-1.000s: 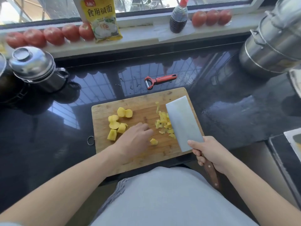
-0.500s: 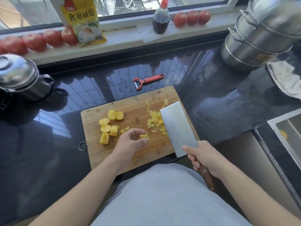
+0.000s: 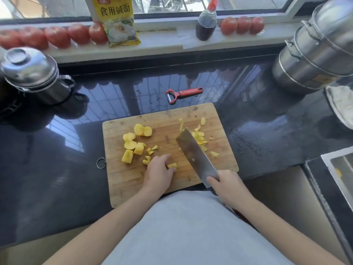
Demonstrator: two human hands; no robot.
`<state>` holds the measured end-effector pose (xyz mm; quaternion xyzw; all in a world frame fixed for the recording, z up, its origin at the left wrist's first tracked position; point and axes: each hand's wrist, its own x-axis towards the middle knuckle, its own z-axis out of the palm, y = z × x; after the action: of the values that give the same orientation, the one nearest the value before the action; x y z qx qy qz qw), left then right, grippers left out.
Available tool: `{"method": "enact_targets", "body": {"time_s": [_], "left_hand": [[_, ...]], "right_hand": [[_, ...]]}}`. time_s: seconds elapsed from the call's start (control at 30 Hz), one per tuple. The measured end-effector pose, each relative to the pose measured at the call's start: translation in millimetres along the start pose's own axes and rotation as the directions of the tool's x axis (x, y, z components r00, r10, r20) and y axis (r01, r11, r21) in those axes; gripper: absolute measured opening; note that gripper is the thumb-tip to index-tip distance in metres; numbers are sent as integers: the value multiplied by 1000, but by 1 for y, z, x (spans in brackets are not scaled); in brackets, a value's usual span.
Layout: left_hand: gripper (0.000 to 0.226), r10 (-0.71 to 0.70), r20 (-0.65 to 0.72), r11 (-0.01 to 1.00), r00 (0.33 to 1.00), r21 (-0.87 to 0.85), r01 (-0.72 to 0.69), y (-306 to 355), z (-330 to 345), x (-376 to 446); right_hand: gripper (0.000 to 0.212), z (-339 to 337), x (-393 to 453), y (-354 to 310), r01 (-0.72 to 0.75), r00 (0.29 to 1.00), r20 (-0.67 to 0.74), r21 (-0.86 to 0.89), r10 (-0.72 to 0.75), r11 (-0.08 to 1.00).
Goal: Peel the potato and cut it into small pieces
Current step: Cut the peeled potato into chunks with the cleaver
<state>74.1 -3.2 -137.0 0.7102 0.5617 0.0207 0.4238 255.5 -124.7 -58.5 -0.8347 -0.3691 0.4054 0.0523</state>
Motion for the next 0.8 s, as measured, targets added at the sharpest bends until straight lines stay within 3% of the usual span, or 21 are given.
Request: {"method": "enact_targets", "body": {"time_s": [0.1,0.17,0.23,0.4,0.8], "left_hand": [[29,-160,-55,974,986,-170,148,-3,5,-6],[24,-302,-10,903,953,-324,283,-5,7,-6],[17,-360,48,852,932,-391,349,-6,9,-6],[20,-335,68,865,940,-374,335,-11,18,-3],[26,-299,143,879,944,-343,330,-11,12,-1]], "right_hand": [[36,11,-4,-3,78,996,-25,-142,-82,987],[38,14,-6,-3,119,992,-10,-225,-124,967],[33,17,-6,-4,163,986,13,-314,-167,935],[33,25,-2,-4,197,979,48,-441,-197,875],[31,32,-2,-1,190,982,77,-488,-175,852]]}}
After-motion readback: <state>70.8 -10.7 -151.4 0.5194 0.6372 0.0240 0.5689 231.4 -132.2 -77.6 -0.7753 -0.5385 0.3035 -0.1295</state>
